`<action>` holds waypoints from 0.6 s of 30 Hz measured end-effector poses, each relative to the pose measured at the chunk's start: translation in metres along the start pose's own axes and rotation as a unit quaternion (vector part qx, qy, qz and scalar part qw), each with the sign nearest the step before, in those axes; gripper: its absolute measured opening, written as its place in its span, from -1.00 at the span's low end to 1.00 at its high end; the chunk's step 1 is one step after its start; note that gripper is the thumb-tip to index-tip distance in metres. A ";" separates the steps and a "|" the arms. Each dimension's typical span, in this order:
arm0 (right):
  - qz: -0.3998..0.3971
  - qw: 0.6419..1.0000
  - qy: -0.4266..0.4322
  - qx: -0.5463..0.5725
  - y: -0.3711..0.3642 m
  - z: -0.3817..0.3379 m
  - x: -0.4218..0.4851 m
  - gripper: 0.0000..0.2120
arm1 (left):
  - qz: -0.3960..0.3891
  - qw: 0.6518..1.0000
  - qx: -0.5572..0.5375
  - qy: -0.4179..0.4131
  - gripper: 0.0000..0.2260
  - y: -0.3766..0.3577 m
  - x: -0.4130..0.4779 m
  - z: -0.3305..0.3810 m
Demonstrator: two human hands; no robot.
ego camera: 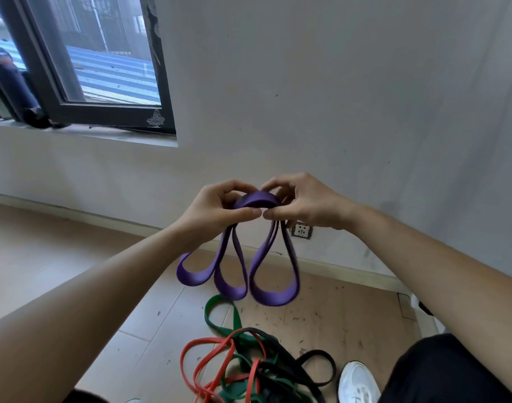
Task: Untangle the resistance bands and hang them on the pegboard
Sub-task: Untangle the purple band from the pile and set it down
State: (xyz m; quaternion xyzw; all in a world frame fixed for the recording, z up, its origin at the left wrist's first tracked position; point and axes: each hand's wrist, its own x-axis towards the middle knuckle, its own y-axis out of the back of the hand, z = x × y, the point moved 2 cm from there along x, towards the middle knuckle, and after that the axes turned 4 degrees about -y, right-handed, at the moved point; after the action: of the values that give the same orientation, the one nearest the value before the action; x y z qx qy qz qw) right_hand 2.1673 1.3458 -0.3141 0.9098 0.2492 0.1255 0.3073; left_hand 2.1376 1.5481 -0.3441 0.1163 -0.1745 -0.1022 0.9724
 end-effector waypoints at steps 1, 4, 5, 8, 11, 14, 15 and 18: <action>0.006 1.000 0.004 0.001 0.003 -0.001 0.000 -0.55 | 0.003 1.000 0.013 -0.002 -0.67 0.001 0.000 -0.002; 0.014 1.000 0.019 0.010 0.009 -0.005 -0.002 -0.48 | 0.005 0.999 0.038 0.001 -0.62 0.003 -0.002 -0.012; 0.015 1.000 0.020 0.013 0.011 -0.004 -0.002 -0.49 | 0.005 0.999 0.051 0.000 -0.58 0.002 -0.002 -0.016; 0.031 0.999 0.013 0.037 0.020 -0.001 -0.004 -0.57 | 0.027 0.990 0.135 -0.022 -0.44 -0.003 -0.005 -0.024; 0.060 0.996 0.020 0.057 0.029 0.002 -0.007 -0.64 | 0.048 0.982 0.178 -0.037 -0.31 -0.015 -0.012 -0.028; 0.095 0.993 0.045 0.061 0.031 0.002 -0.009 -0.65 | 0.042 0.982 0.179 -0.049 -0.14 -0.032 -0.017 -0.027; 0.102 0.991 0.050 0.071 0.030 0.002 -0.010 -0.65 | 0.048 0.981 0.179 -0.050 -0.09 -0.037 -0.018 -0.025; 0.114 0.983 0.059 0.129 0.025 -0.001 -0.011 -0.69 | 0.090 0.970 0.215 -0.061 0.00 -0.049 -0.016 -0.022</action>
State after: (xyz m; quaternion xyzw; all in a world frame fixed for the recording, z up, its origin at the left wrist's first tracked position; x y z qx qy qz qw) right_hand 2.1667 1.3233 -0.2982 0.9552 0.1755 0.1802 0.1557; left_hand 2.1234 1.5096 -0.3821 0.3005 -0.2608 0.0188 0.9173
